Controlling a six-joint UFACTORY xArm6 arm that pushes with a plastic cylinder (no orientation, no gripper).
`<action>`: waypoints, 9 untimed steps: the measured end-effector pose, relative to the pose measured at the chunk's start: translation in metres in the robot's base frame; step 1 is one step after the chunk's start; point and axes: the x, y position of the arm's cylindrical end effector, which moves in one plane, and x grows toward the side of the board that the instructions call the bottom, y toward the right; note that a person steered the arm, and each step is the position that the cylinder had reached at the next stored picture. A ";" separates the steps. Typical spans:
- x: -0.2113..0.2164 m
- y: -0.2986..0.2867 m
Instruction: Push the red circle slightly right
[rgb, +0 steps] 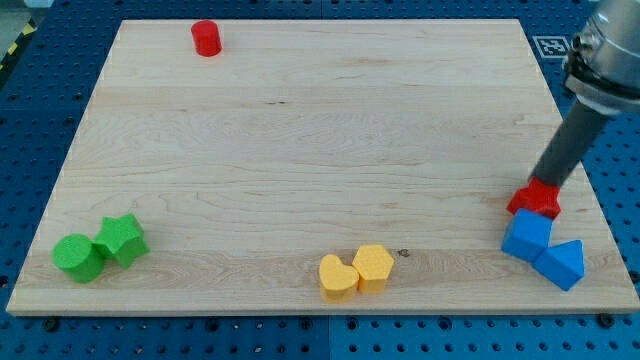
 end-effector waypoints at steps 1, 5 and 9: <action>0.028 0.000; -0.133 -0.115; -0.160 -0.382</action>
